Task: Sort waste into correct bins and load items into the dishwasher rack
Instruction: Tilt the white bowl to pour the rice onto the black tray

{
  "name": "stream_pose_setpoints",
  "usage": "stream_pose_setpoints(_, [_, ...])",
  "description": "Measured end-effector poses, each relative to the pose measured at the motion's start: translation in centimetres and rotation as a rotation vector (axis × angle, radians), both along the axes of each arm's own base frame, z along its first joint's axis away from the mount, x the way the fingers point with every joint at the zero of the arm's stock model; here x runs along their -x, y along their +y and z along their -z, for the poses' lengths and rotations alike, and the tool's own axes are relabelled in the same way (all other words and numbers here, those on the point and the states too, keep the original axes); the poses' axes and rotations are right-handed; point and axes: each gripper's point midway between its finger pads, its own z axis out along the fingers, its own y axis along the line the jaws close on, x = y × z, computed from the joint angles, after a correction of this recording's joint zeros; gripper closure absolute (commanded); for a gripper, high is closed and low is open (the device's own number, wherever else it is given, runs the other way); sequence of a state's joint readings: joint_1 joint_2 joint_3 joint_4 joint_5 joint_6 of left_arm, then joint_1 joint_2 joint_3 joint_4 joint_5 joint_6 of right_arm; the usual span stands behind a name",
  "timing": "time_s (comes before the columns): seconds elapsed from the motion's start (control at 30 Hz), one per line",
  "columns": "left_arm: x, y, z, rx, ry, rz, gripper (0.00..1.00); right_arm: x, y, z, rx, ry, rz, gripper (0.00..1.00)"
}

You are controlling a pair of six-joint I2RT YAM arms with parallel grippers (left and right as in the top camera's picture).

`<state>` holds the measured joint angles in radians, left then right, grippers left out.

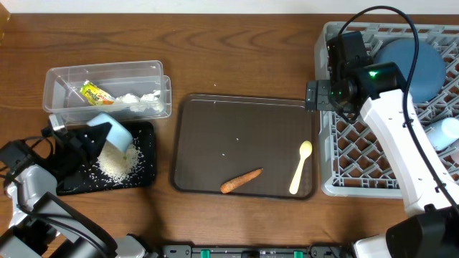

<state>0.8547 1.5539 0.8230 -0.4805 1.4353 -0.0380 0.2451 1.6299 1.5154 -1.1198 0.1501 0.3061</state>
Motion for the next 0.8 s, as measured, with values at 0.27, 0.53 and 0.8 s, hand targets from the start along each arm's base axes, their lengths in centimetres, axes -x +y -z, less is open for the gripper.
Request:
stream_pose_setpoints(0.27, [0.0, -0.2, -0.8, 0.014, -0.047, 0.015, 0.94, 0.0, 0.0, 0.0, 0.001, 0.002, 0.000, 0.01])
stream_pose_setpoints(0.53, [-0.1, -0.5, -1.0, 0.019, -0.057, 0.027, 0.94, 0.1, 0.0, 0.0, 0.001, 0.004, 0.000, 0.01])
stream_pose_setpoints(0.8, [-0.3, -1.9, -1.6, 0.047, -0.080, 0.077, 0.94, 0.3, -0.1, 0.1, 0.004, 0.015, -0.001, 0.01])
